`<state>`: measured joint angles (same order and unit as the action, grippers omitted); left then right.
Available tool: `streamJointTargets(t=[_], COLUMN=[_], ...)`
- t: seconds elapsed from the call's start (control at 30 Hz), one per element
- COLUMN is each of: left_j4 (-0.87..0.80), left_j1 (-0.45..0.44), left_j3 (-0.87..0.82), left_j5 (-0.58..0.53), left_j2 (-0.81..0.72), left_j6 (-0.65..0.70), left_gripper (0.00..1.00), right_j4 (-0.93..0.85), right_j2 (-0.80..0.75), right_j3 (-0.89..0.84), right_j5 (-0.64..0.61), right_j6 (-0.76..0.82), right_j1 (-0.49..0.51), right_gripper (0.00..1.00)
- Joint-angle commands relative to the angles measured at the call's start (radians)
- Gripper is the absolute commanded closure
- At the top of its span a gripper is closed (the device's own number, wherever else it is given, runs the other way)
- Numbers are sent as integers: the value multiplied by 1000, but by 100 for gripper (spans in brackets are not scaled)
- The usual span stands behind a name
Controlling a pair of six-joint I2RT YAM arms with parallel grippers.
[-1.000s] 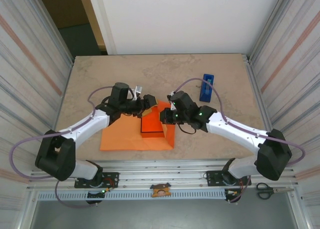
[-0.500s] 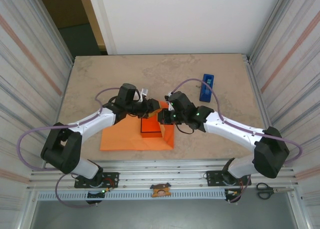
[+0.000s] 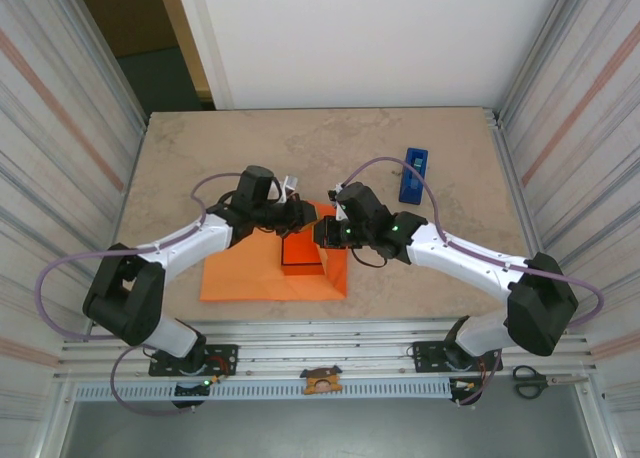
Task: Wrap the gift box in paper
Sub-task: First fold the wrapping paper around the gift box.
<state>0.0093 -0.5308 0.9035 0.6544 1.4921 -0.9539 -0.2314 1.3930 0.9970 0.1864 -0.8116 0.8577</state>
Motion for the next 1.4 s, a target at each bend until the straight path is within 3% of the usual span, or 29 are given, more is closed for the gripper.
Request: streamJointTargets(t=[0.0, 0.13, 0.33, 0.43, 0.63, 0.77, 0.87, 1.37], left_j4=[-42, -64, -110, -131, -209, -268, -290, -325], left_j1=[-6, -6, -6, -6, -6, -5, -6, -5], left_j3=[34, 40, 47, 55, 73, 75, 66, 49], left_j5=[-7, -18, -38, -40, -73, -107, -123, -173], left_j2=[14, 13, 18, 25, 17, 16, 9, 12], left_j6=[50, 78, 129, 155, 228, 266, 284, 321], left_gripper=[93, 100, 100, 100, 100, 100, 100, 98], right_j4=[13, 10, -9, -12, -76, -37, -20, -42], right_j2=[4, 0, -44, -81, -141, -124, -90, 136], right_j3=[6, 6, 4, -7, -67, -148, -166, -78], right_j5=[15, 21, 15, 15, -44, 59, 103, 235], right_j6=[-17, -17, -7, 2, -63, -145, -165, -106], right_j1=[-3, -9, -30, -54, -145, -253, -278, -246], right_gripper=[92, 89, 64, 63, 46, 36, 30, 17])
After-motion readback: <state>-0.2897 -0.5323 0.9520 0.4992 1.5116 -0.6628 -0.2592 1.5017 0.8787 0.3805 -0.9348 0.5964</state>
